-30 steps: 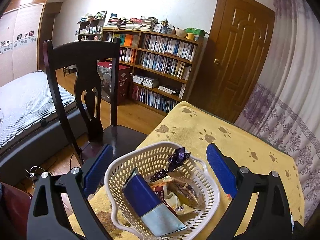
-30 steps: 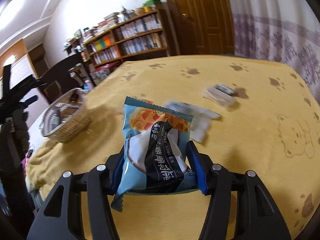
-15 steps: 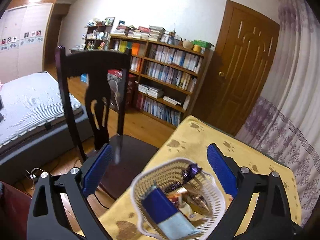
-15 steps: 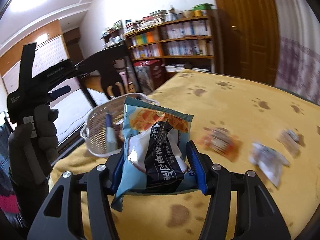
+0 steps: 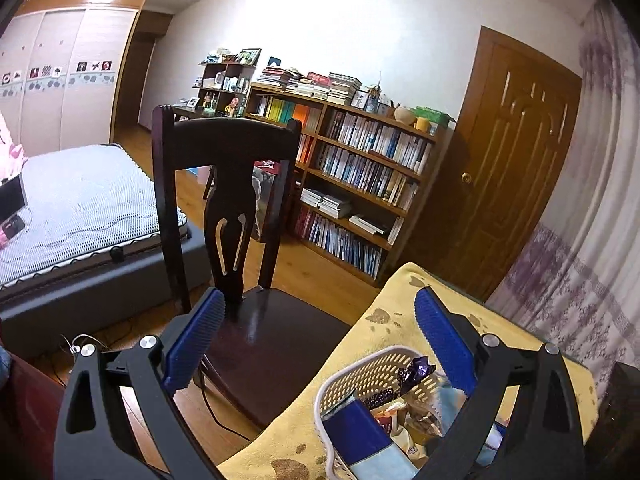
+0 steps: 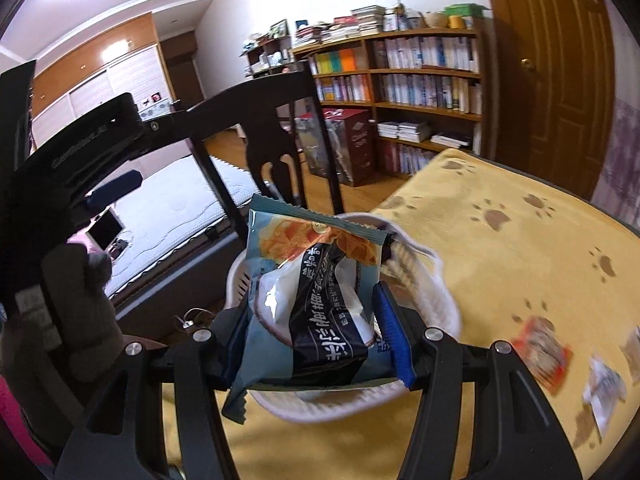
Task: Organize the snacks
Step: 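Lift the blue snack bag with the right gripper into the basket and release, then withdraw the right gripper from the basket back over the table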
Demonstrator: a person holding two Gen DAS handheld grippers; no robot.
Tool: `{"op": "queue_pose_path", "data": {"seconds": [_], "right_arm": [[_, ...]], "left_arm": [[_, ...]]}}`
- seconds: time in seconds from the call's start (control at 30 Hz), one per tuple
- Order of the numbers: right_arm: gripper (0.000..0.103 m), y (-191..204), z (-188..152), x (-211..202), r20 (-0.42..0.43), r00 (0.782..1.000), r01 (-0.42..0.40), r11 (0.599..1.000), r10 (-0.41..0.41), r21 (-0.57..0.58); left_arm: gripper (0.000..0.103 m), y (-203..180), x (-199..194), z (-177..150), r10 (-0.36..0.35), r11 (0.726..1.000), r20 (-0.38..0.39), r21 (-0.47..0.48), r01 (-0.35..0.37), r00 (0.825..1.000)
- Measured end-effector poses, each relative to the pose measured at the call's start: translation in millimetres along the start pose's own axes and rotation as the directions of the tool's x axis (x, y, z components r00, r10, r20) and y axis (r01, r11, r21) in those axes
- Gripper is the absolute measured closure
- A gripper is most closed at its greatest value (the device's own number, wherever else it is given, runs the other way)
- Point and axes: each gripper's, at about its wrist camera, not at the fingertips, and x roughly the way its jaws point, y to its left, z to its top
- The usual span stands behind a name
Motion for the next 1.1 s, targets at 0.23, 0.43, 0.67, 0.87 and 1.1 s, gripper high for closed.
{"op": "queue_pose_path", "data": {"seconds": [0.23, 0.43, 0.67, 0.87, 1.1], "right_arm": [[0.041, 3, 19, 25, -0.003, 1.000, -0.017, 1.000, 0.017, 0.023], [0.041, -11, 6, 15, 0.005, 1.000, 0.011, 0.999, -0.011, 0.042], [0.041, -15, -10, 7, 0.007, 0.999, 0.033, 0.999, -0.033, 0.043], [0.041, -6, -8, 15, -0.004, 0.999, 0.050, 0.999, -0.050, 0.021], [0.041, 11, -12, 15, -0.001, 0.999, 0.042, 0.999, -0.042, -0.025]], "left_arm": [[0.006, 4, 3, 1, 0.001, 1.000, -0.005, -0.014, -0.001, 1.000], [0.006, 0, 2, 1, -0.003, 1.000, -0.006, 0.004, 0.003, 1.000], [0.006, -5, 0, -1, -0.007, 1.000, -0.004, 0.016, 0.007, 1.000], [0.006, -7, -1, -1, -0.014, 1.000, -0.003, 0.019, 0.014, 1.000], [0.006, -12, -4, -3, -0.023, 0.999, -0.002, 0.031, 0.023, 1.000]]}}
